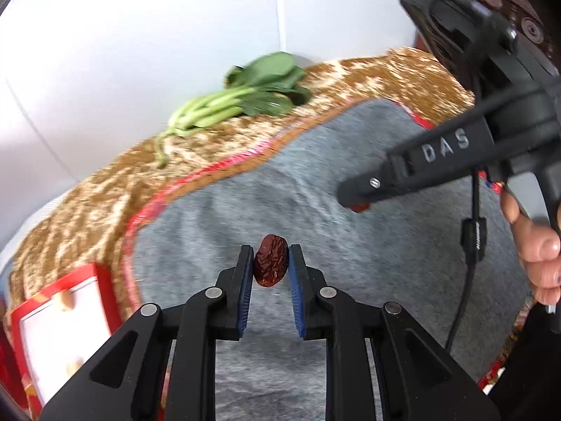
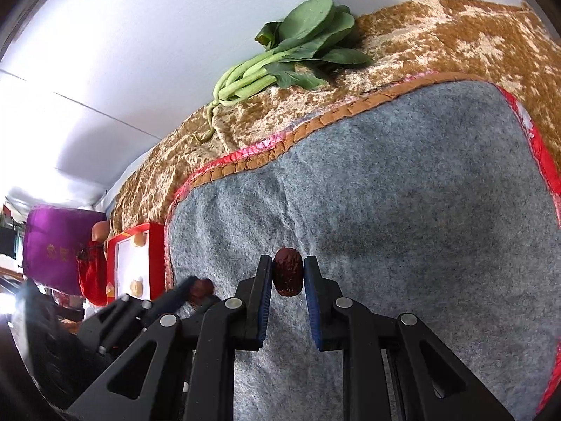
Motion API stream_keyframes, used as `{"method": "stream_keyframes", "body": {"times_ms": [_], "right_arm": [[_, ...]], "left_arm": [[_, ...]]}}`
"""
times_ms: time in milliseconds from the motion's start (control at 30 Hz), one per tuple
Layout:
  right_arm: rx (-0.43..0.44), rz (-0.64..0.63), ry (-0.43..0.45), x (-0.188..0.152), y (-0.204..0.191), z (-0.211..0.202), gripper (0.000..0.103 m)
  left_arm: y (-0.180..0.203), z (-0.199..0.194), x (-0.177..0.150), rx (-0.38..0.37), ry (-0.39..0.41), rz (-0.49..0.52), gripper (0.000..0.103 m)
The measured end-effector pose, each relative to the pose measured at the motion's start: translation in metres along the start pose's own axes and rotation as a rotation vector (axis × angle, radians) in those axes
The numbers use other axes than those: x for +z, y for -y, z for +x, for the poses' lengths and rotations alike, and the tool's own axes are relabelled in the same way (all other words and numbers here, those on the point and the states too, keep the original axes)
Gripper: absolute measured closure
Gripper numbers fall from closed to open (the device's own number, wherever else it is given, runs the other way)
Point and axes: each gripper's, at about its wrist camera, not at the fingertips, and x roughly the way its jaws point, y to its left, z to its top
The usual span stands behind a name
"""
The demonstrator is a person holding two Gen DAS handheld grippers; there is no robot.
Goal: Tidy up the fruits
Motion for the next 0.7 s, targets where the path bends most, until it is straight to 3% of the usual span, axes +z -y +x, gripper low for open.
{"method": "stream_keyframes", "body": {"times_ms": [200,367,700], "right_arm": [[-0.01,-0.009,-0.002,0.0,-0.002,0.002,0.085],[-0.017,-0.019,-0.001,0.001,-0.004,0.002,0.085],[-0.02,-0.028,0.001,0.001,-0.007,0.003,0.085]], "left_arm": [[-0.003,-0.019,-0.002,0.054,0.031,-0.034,0.085],[-0.006,-0.013,0.004,0.084,0.038,-0.053,0.085],[-0.011,-0.027,0.0,0.098,0.06,-0.075,0.085]]}}
